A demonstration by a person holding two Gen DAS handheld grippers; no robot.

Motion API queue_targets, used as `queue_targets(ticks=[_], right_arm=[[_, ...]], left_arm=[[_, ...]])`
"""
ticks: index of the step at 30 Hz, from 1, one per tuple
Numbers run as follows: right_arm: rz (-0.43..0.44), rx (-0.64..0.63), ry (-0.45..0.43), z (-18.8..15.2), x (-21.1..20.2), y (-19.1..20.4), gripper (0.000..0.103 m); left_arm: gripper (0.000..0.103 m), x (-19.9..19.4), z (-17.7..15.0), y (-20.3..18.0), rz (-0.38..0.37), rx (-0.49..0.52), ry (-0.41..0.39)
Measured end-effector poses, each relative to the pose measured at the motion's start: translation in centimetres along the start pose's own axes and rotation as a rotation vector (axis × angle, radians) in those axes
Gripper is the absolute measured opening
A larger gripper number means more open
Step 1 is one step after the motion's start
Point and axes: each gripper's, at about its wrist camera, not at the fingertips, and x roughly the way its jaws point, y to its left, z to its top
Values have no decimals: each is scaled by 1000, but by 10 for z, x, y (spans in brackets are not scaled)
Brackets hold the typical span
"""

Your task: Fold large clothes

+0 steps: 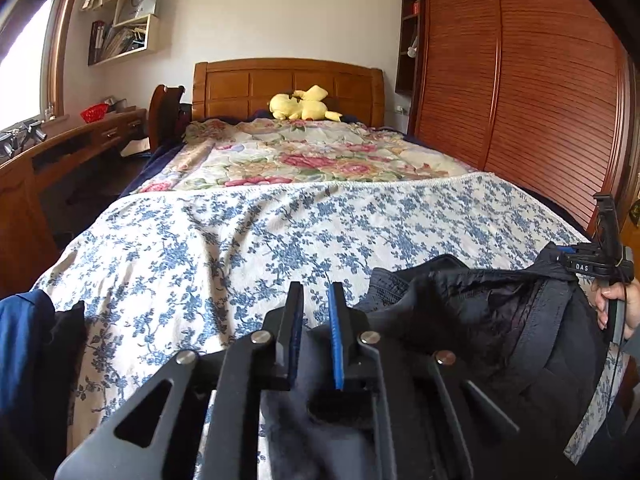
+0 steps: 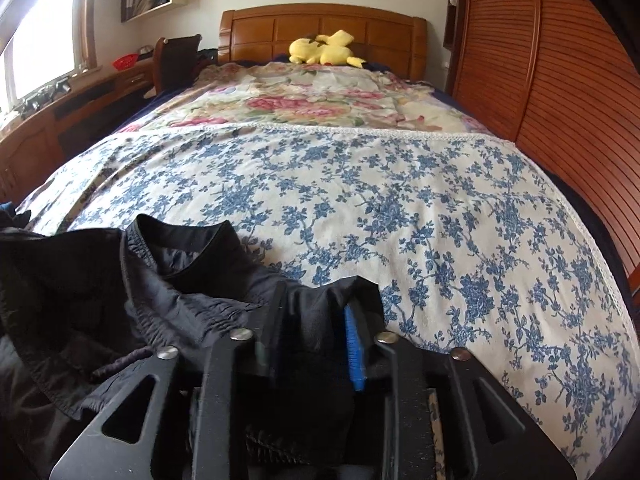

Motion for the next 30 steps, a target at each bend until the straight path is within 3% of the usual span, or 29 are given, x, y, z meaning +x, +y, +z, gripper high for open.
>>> queue_targets(ticks=[5,10,18,24,30], right_arm=[[-101,-58,-54,8,-21,11,51],[-57,-88,-67,21,-33,32,54],[115,-189,-71,38,-27,118,55],[233,-289,33,37,12,185,55],[274,-326,188,25,48,206,55]], left_arm=[[16,-14,2,9,14,-12,-32],[20,-19,0,19,20,-10,-27],[21,-27,-3,32,36,-18,-29],[22,-27,-6,39,37,-21,-22],[22,-27,-8,37,19,-11,-16]])
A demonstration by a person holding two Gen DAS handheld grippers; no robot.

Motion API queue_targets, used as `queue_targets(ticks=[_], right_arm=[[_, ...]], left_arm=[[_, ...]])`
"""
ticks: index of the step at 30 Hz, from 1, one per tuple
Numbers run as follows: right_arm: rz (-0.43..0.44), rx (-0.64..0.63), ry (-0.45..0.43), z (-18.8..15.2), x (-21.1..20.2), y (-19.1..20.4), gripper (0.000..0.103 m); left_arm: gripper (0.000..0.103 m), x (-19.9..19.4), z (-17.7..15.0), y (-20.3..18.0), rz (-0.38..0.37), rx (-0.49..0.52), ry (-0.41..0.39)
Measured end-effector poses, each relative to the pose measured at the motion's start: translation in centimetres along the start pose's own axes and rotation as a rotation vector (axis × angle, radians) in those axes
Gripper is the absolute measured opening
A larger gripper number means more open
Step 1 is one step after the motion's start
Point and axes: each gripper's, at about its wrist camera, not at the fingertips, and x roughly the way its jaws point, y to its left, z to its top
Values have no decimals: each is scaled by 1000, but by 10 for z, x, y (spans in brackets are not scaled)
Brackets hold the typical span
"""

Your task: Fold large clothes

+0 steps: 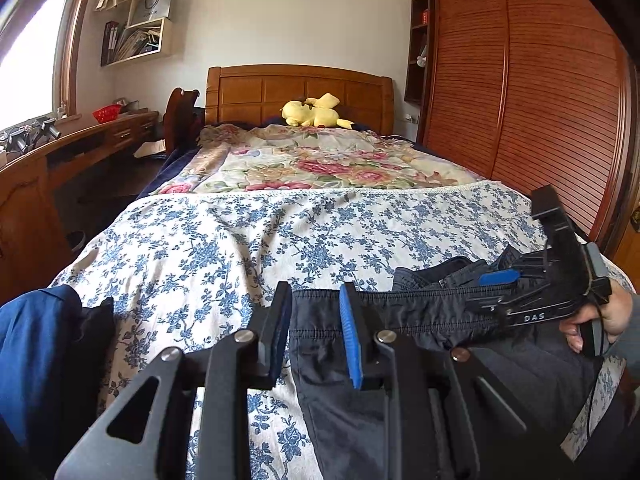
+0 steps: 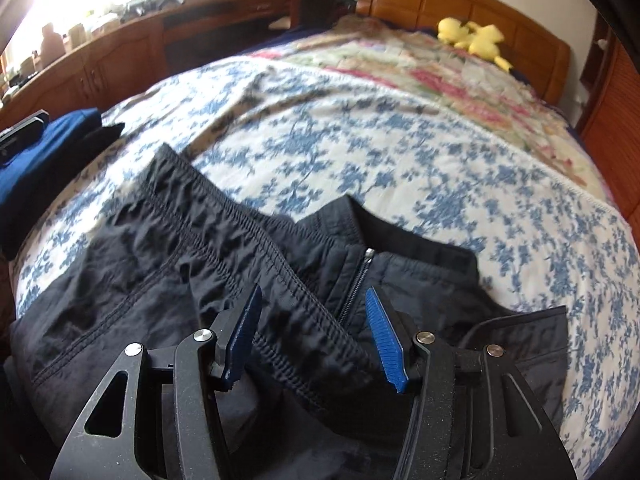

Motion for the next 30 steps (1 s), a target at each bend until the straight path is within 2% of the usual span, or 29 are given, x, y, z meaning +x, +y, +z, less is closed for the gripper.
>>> queue_targets(ticks=[2,3,5,7,11,17,21,24,26,30], right_arm=[[35,-3,59,-2,10,-1,54],[56,-11,83,-3,16,0,51],[75,-40,107,-5,22,4,25],[80,-63,114,-5,25,8,7],[21,-116,65,6,24,12,2],[-59,-122,-34,43,29,5,2],[-93,-104,-22,58,46,0,2],[-160,-46,-6,64,52,-14,16],[-152,24,-30,64,43,-30,41],[-187,86,-108,52,9,-62,47]], left_arm=[[22,1,-1,1,-3,1,3],[22,1,-1,2,-5,0,4],[22,1,-1,3,-5,-3,5],[22,1,-1,4,-6,-5,6],[22,1,-1,3,-6,-4,6],[22,3,-3,2,-7,7,16],[22,7,-4,-1,-16,10,23],[22,11,-4,-2,-25,7,29],[22,12,-5,-5,-32,11,31],[22,14,-5,-14,-48,22,33]])
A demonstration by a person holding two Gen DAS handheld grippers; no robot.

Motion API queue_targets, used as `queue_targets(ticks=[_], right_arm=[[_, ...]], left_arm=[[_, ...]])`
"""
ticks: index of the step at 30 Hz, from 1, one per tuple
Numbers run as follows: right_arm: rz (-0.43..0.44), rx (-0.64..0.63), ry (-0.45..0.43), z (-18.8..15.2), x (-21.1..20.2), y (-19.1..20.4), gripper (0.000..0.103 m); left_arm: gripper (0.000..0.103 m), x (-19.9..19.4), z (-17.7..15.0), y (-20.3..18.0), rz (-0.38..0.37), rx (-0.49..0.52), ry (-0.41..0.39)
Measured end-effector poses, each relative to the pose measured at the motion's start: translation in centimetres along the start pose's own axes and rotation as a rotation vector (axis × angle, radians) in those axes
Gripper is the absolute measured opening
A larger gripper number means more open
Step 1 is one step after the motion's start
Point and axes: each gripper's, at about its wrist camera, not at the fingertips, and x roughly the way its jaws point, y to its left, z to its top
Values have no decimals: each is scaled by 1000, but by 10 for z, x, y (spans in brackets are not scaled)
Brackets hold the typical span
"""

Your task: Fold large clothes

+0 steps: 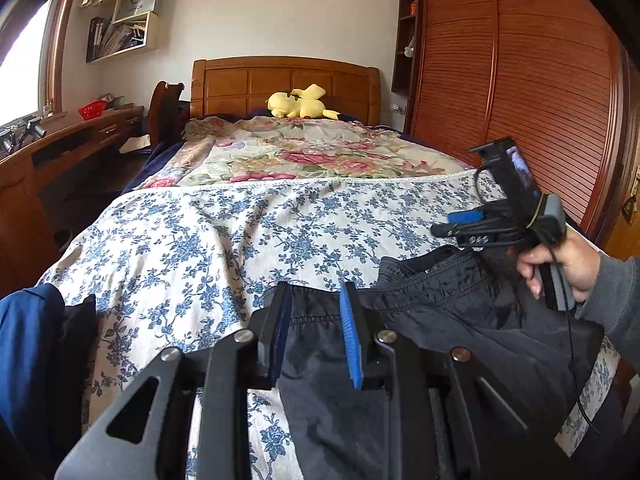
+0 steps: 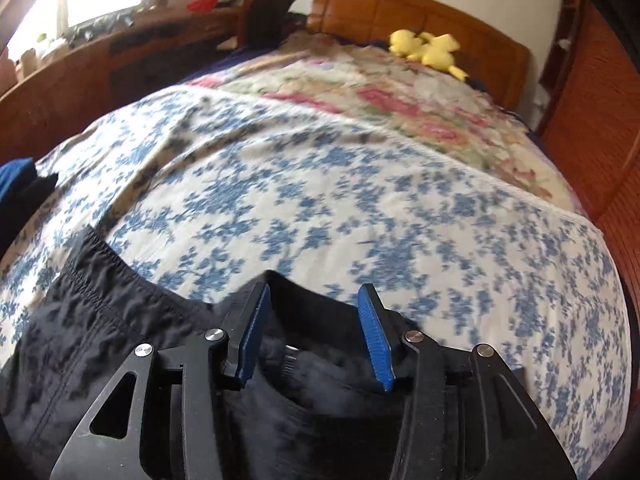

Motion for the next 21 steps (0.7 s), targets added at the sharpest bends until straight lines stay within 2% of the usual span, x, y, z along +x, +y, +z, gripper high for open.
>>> queue_targets(ticks=[5,11,16,21], right_arm=[[-93,61,6,-23,-22,-62,48],[-178,163,72,-61,-24,-131,48],[-170,260,154,-91,-4,-164,48],[-103,349,203,-107,17,-178,48]], left_arm=[[22,4,0,-15,-37,19,8],[23,13,-3,-46,-95,65,31],[23,24,-7,-67,-122,105,61],[23,33,-11,-77,-152,116,89]])
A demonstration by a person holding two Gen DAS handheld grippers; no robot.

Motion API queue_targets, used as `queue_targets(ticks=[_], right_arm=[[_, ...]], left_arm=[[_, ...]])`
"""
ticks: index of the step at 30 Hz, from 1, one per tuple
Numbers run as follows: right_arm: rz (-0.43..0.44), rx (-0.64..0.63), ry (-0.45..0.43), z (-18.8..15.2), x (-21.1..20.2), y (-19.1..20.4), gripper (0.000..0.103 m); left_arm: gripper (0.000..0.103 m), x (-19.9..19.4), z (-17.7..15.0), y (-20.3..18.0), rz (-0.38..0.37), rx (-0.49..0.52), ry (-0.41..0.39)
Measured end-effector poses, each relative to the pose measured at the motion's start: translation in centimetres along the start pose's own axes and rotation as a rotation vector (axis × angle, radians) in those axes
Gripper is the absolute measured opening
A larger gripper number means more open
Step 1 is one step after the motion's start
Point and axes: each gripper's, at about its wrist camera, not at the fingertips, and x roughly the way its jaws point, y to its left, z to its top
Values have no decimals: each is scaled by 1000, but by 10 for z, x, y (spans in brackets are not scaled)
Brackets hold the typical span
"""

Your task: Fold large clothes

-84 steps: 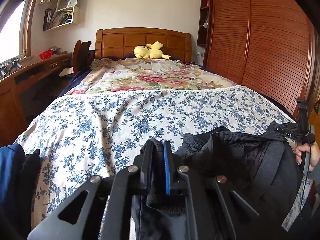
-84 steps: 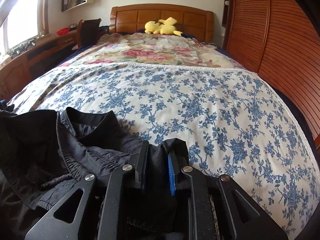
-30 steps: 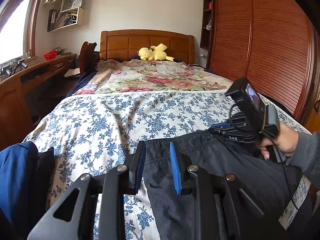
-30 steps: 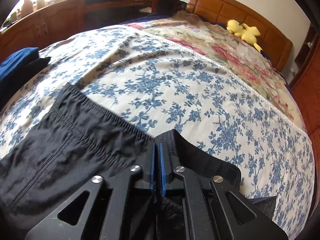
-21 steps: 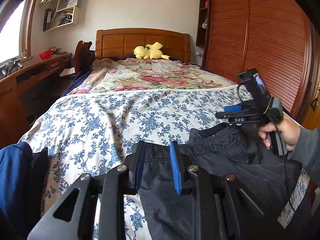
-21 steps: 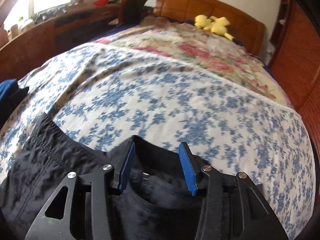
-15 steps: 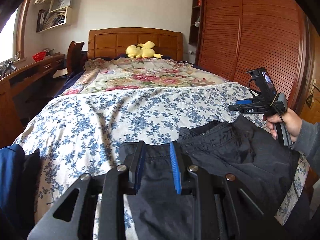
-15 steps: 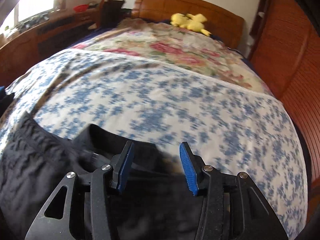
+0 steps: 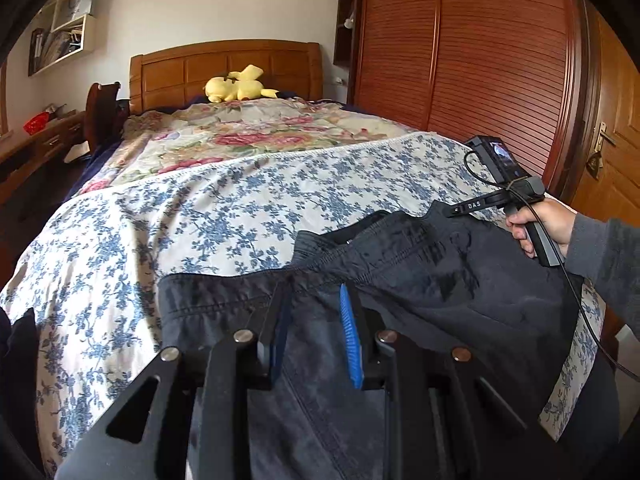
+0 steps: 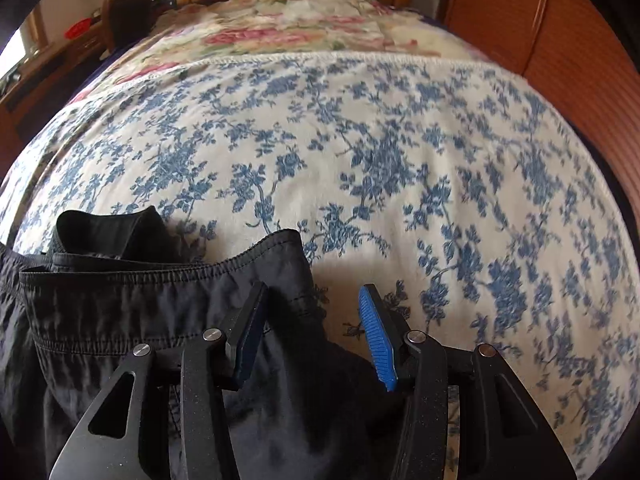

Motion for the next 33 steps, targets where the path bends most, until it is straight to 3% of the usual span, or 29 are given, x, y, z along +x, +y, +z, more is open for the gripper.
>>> queue_targets(ticks=[1,2,3,5,8,11,14,16,18,20,22,26,33], right_arm=[[16,10,8,0,2,-1,45],[49,14,13,0,3,0,27],[83,2,16,-1,3,2,18],[65,-44,-9,-2,-3,9,8],[46,-55,-111,1,-26,11,5],[-67,10,-190,7,-42,-5,5],[-145,15,-140,11,-31,-13,5],[-132,17,-122,9,-29,-13,8],[-143,16,-129,5,-33,-13,17],[-145,9,-143,2,-40,-9,39],[-130,-8,-159,-5,-53,-3,47],[-75,-63,-159,-31,-80,13,48],[34,-168,-118,-105,-117,43,48]], left_arm=[[23,3,-1,-1,-1,3,6],[23,5,-2,-2,-3,4,11],[23,7,-2,-3,-5,4,16],[23,8,-4,-3,-10,3,20],[23,11,-5,-3,-13,-2,30],[23,12,-6,-2,-12,-4,33],[23,11,-7,-1,-9,-7,33],[23,9,-6,-2,-12,-11,29],[23,8,-6,-2,-14,-10,27],[23,7,-5,-4,-13,-7,24],[23,6,-5,-6,-12,-3,23],[23,5,-4,-11,-14,8,22],[23,2,-3,-21,-17,33,16]])
